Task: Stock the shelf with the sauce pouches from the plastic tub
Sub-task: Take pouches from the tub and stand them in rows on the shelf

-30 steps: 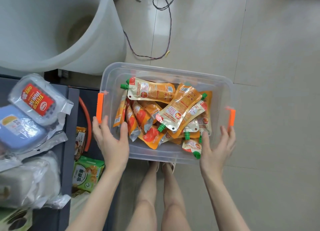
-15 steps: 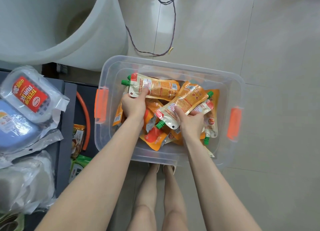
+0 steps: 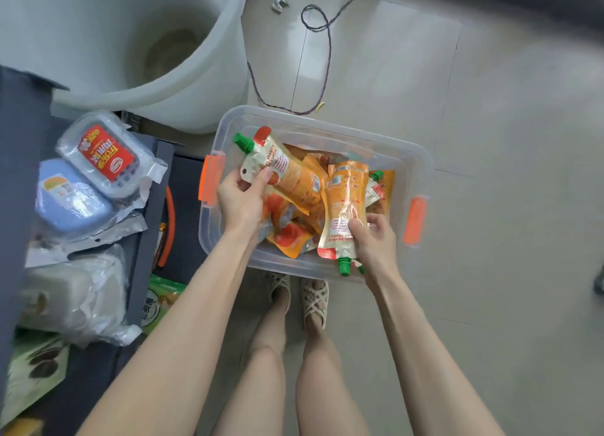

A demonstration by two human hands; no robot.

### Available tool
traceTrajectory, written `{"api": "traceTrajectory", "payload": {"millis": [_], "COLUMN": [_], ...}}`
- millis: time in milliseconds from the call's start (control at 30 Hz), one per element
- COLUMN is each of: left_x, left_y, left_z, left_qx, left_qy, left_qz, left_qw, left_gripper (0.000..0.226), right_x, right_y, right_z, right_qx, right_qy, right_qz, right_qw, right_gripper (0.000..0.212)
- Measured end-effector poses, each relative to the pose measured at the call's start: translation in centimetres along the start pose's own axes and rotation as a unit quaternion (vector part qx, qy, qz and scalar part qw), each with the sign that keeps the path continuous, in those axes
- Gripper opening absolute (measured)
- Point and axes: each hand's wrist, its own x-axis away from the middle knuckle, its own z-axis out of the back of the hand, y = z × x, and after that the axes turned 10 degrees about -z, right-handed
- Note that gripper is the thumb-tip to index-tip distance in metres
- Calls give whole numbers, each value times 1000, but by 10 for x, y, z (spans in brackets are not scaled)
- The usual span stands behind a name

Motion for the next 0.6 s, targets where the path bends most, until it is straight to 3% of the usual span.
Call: {"api": "traceTrajectory", "payload": {"millis": [233,367,533,600], "left_x": [97,172,277,315], "left_y": [32,33,34,35], "left_z": [68,98,131,147], "left_qx": [53,40,9,-2], "left_qy": [51,135,239,284], "left_qz": [-28,-69,-88,-90], "left_qw": [997,988,967,955], "left_gripper": [10,7,23,26], "right_x": [94,138,196,221], "right_y": [0,11,21,24], "right_z": [47,69,84,84], "right_qx": [86,119,222,260], "right_qy": [-75,-149,-255,-295], "right_qz": [85,97,118,131], "right_qw": [990,977,934,910], "right_gripper": [12,3,39,41]}}
